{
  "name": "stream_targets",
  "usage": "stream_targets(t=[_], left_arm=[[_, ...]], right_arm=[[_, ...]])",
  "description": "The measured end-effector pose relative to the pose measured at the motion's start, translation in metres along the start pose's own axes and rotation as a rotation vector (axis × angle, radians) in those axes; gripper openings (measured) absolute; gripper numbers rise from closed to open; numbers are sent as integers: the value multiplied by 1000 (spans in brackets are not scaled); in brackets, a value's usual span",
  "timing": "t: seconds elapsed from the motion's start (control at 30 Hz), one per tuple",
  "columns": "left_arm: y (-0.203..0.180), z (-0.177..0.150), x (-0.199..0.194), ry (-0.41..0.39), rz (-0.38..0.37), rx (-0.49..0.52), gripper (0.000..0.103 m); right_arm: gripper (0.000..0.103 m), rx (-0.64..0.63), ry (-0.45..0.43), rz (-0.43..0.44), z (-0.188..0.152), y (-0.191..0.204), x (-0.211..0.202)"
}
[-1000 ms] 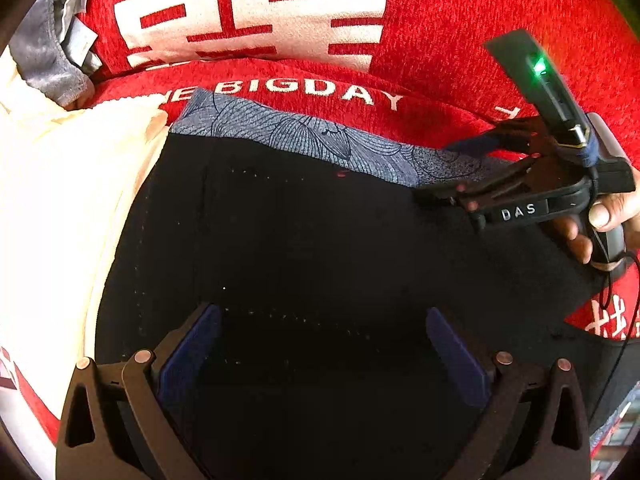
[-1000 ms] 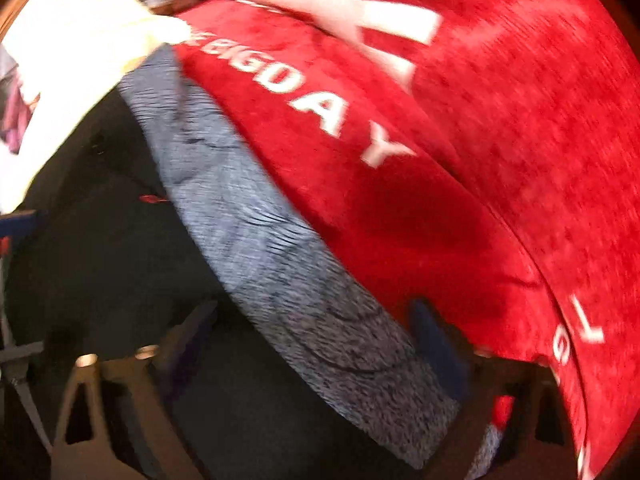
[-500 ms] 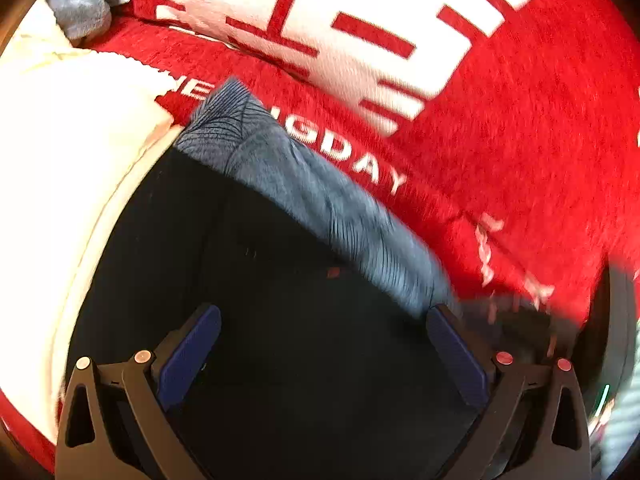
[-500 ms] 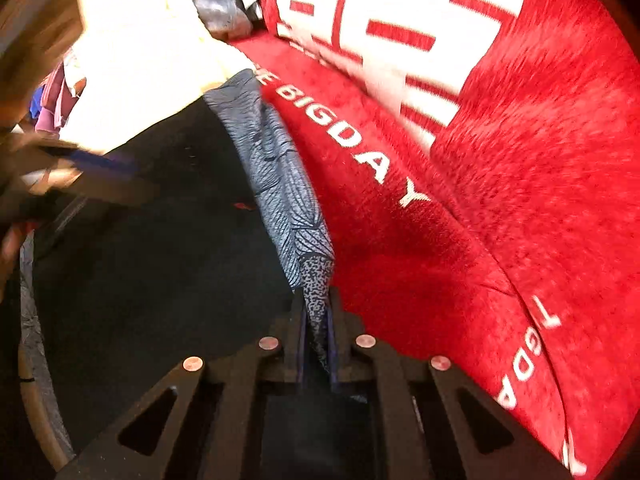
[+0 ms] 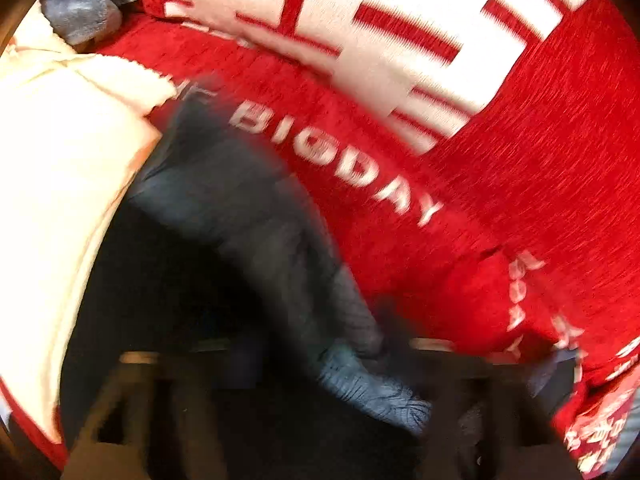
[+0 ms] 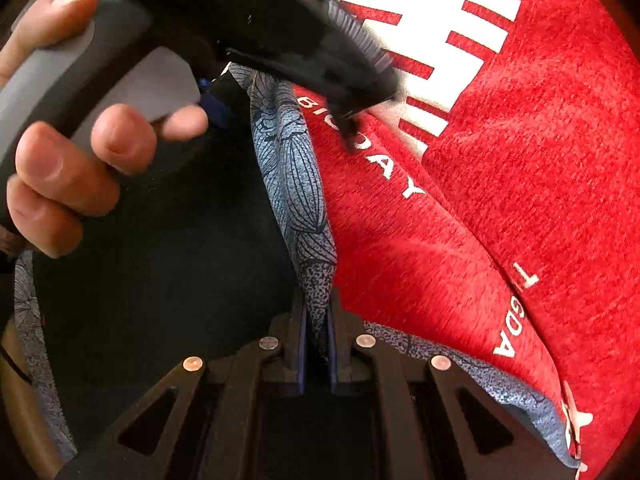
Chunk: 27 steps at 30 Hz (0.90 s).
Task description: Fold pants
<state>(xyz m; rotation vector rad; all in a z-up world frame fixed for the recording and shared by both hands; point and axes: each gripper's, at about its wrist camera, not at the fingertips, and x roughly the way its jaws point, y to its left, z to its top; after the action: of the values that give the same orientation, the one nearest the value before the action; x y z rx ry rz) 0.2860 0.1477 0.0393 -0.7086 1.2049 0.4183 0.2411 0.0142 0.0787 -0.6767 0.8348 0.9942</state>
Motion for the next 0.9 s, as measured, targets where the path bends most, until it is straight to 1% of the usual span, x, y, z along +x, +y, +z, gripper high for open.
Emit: stream_targets(t=[0.03, 0.07, 0.13, 0.17, 0.2, 0.23, 0.27, 0.3, 0.37, 0.4, 0.43, 0.47, 0.5, 0.53, 0.57, 0.6, 0.63, 0.73, 0.83, 0.9], left_arm=[[4, -4, 1, 11, -27, -6, 21], [7, -8, -1, -3, -38, -10, 20], [10, -16, -5, -26, -29, 5, 16], [9, -19, -6, -33, -22, 14, 16], [7, -22, -7, -41, -10, 27, 15], [6, -24, -9, -47, -3, 37, 15], [6, -24, -10, -48, -3, 37, 15], [6, -24, -12, -47, -7, 34, 15], [6, -24, -14, -41, -18, 32, 15], [10, -23, -16, -40, -25, 33, 15], [11, -23, -17, -39, -30, 34, 15], [14, -25, -19, -39, -37, 36, 15], [14, -26, -20, -39, -41, 36, 15], [15, -27, -21, -35, -49, 30, 15], [18, -28, -22, -29, -55, 23, 15], [20, -30, -25, -25, -65, 13, 15], [20, -32, -28, -30, -73, 11, 15], [21, -50, -56, -76, -112, 36, 15], [24, -77, -82, -114, -129, 61, 15], [35, -102, -101, -142, -159, 57, 15]], right_arm=[[9, 2, -5, 1, 1, -1, 1], [9, 4, -6, -3, 1, -2, 1], [11, 16, 6, 2, 6, -10, 9], [16, 22, 18, 17, 5, -11, 8], [16, 12, 38, 32, 6, -12, 9], [23, -6, 49, 36, 8, -14, 12], [34, -23, 64, 42, 10, -17, 15], [41, -34, 79, 51, 13, -19, 20], [73, -52, 119, 62, 15, -25, 30], [78, -55, 141, 80, 15, -30, 36], [79, -55, 163, 101, 15, -35, 42], [78, -53, 180, 99, 15, -39, 46], [75, -45, 203, 92, 12, -44, 50], [43, -29, 217, 119, 11, -48, 52], [23, -2, 229, 154, 11, -53, 51], [22, 33, 223, 156, 12, -56, 44], [19, 40, 200, 147, 13, -54, 35], [16, 40, 134, 100, 12, -38, -4], [16, 58, 65, 26, 4, -9, -45], [15, 26, 33, -23, -1, 16, -67]])
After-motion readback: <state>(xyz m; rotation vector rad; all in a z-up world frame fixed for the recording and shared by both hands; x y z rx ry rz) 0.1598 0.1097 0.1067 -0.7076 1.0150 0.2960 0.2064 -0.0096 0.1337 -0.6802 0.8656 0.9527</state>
